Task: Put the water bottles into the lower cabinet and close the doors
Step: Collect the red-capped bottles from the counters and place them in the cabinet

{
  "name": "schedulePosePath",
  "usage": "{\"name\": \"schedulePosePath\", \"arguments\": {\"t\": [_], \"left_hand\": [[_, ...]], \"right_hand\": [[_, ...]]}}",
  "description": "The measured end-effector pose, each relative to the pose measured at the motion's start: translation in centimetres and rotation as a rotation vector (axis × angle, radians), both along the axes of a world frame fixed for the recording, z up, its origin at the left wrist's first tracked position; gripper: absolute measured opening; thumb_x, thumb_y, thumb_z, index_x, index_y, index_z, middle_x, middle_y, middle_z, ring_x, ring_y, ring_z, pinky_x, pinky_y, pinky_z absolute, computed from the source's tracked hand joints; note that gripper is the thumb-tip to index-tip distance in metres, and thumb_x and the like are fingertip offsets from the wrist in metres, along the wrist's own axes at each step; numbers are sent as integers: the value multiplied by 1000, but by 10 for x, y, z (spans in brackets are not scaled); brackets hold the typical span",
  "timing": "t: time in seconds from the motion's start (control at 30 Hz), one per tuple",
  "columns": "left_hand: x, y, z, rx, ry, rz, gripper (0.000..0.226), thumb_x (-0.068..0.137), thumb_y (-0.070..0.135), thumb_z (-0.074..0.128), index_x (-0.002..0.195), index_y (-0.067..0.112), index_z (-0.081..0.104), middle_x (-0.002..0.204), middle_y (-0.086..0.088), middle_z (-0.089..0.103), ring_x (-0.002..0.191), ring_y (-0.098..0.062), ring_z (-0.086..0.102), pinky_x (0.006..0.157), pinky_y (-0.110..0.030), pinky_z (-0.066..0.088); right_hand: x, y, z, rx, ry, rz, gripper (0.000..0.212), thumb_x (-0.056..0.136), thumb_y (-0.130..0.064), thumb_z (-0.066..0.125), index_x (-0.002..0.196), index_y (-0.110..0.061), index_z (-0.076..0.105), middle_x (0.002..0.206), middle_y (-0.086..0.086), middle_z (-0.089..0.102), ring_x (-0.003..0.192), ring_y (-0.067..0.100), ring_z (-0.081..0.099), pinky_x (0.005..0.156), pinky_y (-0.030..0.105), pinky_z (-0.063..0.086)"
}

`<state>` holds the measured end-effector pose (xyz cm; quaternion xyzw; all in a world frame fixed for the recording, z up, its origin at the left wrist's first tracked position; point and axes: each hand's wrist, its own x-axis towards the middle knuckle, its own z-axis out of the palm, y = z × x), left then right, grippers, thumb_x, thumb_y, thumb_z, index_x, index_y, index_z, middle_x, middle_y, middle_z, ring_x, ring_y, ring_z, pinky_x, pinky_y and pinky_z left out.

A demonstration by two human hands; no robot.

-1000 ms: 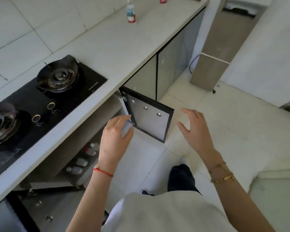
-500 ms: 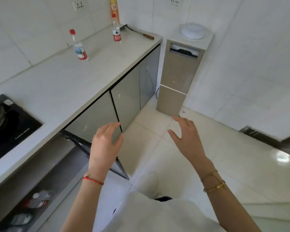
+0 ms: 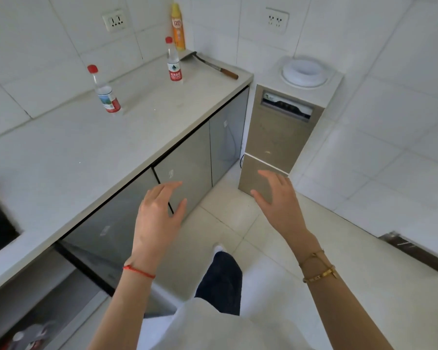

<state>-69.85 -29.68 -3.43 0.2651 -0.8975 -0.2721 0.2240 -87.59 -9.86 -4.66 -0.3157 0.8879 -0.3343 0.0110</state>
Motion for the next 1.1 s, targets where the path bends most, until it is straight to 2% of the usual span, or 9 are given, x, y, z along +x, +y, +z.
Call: {"name": "schedulePosePath", "arguments": {"t": [0.13,0.27,0.4,0.63,0.77,0.9,1.1], "left_hand": [[-64,-42,3,2,42,51,36,89,16,66,125,15,60,123,-1,63,114,-19,57,94,-38,51],[-131,-93,16,-38,62,88,34,87,13,67,121,14,63,119,1,65,113,-18,57,96,-31,48],[-185,-146,28,-89,84,145,35,86,11,68,120,14,64,118,0,66,113,-20,57,94,-25,42],[-241,-228,36,-92,53,332,35,87,13,68,122,15,64,120,-1,66,116,-24,57,96,-31,43],[-268,-268,35,-98,25,433,36,88,15,68,123,15,63,122,-3,65,116,-24,57,97,-28,40],[-296,-310,36,-135,40,509,35,86,13,69,120,13,64,119,-5,67,111,-26,60,94,-34,46],[-334,-367,41,-167,73,680,36,84,8,69,119,14,64,112,-2,68,105,-21,58,88,-21,39]], "right_hand": [[-72,-50,3,10,22,46,47,92,-28,61,135,-14,49,133,2,54,125,18,44,106,35,40],[-147,-110,16,-5,40,91,45,91,-28,62,133,-15,51,129,2,57,122,19,45,101,26,35],[-211,-173,28,-16,55,140,46,92,-30,62,133,-16,50,128,3,57,121,20,45,102,34,40],[-294,-281,37,-13,63,275,47,93,-34,58,136,-17,47,134,4,53,126,22,44,105,38,40],[-337,-344,36,-29,81,355,48,93,-32,59,136,-16,46,135,4,53,125,22,43,103,36,40],[-380,-409,36,-42,94,428,49,92,-32,59,136,-16,46,134,3,53,123,22,44,103,37,42],[-443,-505,46,-113,120,516,45,88,-24,66,129,-12,51,127,5,58,116,24,49,96,30,40]]}}
